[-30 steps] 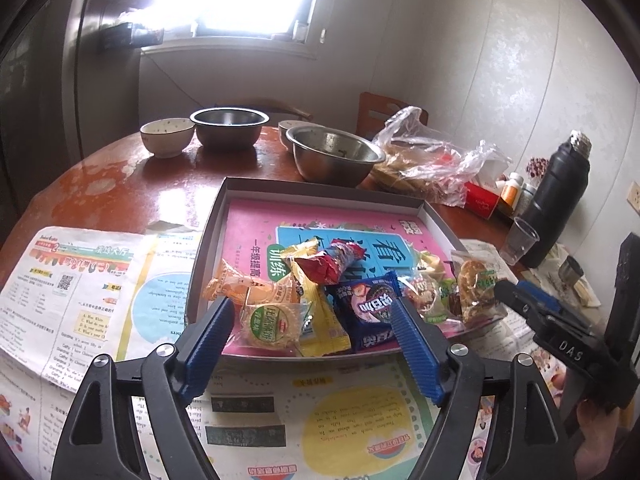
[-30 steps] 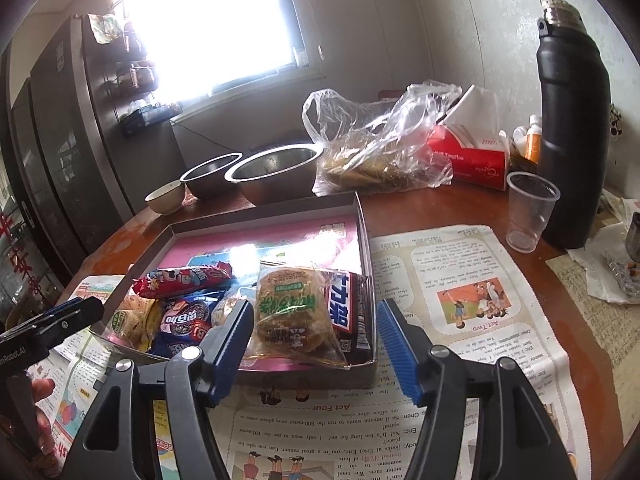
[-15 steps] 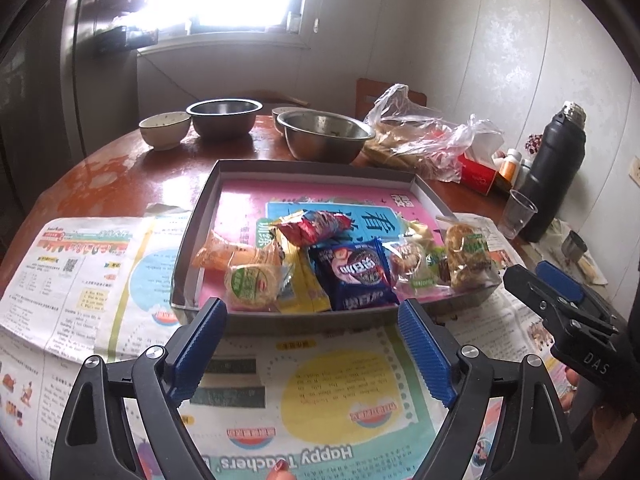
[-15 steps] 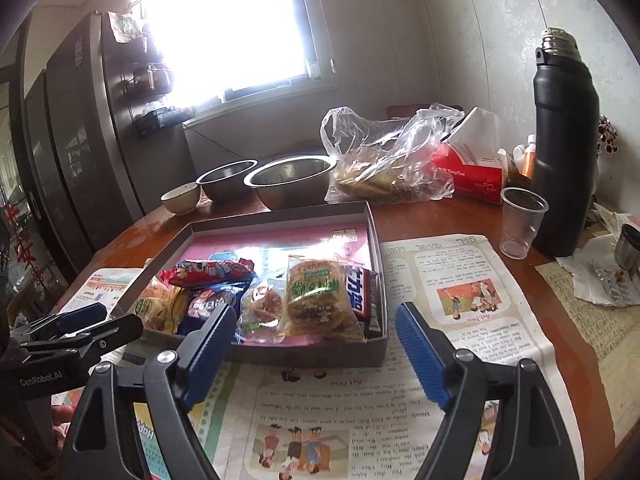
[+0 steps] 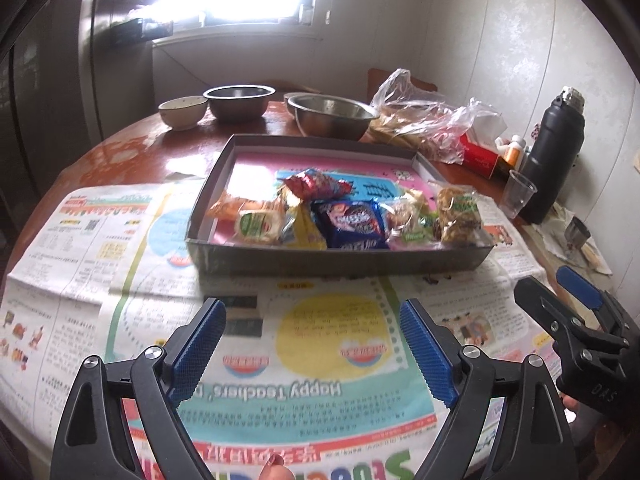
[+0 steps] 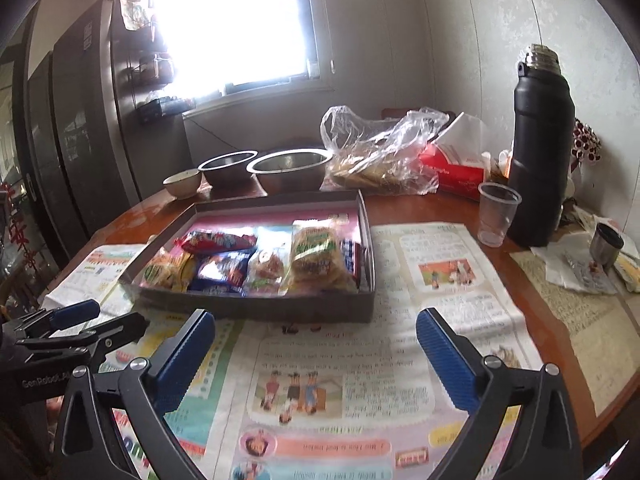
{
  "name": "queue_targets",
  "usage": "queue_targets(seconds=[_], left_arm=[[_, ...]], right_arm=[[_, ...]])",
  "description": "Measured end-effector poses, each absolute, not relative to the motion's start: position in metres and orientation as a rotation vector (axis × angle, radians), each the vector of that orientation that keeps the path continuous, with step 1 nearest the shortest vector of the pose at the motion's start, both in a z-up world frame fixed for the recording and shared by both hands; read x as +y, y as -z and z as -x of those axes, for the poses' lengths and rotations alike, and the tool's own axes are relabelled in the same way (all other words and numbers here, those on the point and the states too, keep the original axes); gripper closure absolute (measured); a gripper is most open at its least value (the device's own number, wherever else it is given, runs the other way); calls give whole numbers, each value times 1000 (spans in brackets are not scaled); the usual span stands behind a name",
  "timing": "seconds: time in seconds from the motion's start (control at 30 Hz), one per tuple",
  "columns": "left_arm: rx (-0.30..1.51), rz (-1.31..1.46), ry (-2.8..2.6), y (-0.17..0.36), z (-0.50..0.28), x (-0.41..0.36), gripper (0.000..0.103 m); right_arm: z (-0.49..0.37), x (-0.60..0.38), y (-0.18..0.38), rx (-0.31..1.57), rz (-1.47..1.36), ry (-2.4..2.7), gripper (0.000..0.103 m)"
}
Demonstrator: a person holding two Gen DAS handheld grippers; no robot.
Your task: Organize snacks
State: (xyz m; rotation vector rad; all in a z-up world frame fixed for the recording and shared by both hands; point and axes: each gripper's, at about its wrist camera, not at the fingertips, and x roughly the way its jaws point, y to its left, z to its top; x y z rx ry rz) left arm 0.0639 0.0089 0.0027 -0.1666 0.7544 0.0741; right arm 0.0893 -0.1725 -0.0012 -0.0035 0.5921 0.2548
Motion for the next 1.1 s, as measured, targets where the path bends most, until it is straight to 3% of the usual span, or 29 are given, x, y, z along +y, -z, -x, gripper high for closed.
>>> queue_targets(seconds=[1.1], left_arm=[[778,167,-110,-1,-35,14,13]], right_arm=[[-58,-150,14,666,69,-258,1]])
